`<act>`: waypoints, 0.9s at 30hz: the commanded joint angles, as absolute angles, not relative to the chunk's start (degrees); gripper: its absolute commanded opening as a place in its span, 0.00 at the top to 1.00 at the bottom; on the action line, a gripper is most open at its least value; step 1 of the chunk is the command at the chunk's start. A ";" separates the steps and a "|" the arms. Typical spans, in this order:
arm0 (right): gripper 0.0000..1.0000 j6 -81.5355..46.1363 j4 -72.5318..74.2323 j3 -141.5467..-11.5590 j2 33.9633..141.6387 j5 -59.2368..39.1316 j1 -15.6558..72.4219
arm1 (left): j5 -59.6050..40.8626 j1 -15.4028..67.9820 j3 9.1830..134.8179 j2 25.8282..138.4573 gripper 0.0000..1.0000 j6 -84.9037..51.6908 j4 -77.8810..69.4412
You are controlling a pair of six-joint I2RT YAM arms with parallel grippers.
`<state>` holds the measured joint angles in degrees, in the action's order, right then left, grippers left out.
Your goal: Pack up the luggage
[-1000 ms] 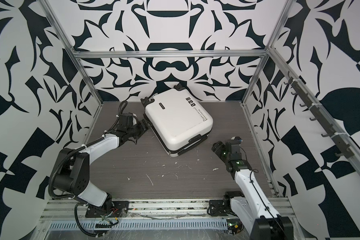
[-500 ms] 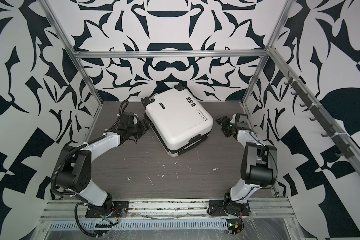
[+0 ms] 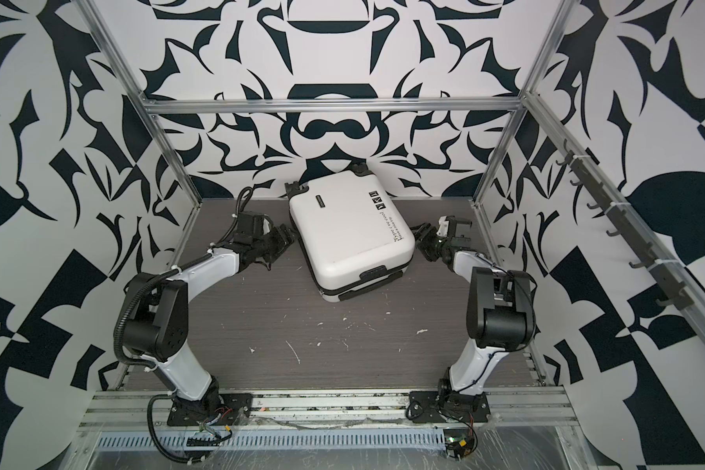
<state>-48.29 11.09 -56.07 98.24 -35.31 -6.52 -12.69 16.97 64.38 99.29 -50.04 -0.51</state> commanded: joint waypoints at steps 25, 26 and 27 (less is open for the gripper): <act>0.22 -36.70 -9.11 -47.19 78.27 -33.79 -9.39 | -19.87 20.40 65.82 99.15 0.21 -42.26 2.17; 0.22 -35.99 -10.09 -47.14 77.61 -33.43 -9.94 | -19.40 19.65 63.60 96.96 0.20 -41.91 2.43; 0.21 -35.57 -10.84 -47.06 77.02 -33.03 -10.37 | -18.94 18.99 61.69 94.74 0.21 -41.54 2.74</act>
<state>-39.16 -6.28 -44.95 80.05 -32.82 -9.61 -16.97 19.33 65.58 100.20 -43.94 1.30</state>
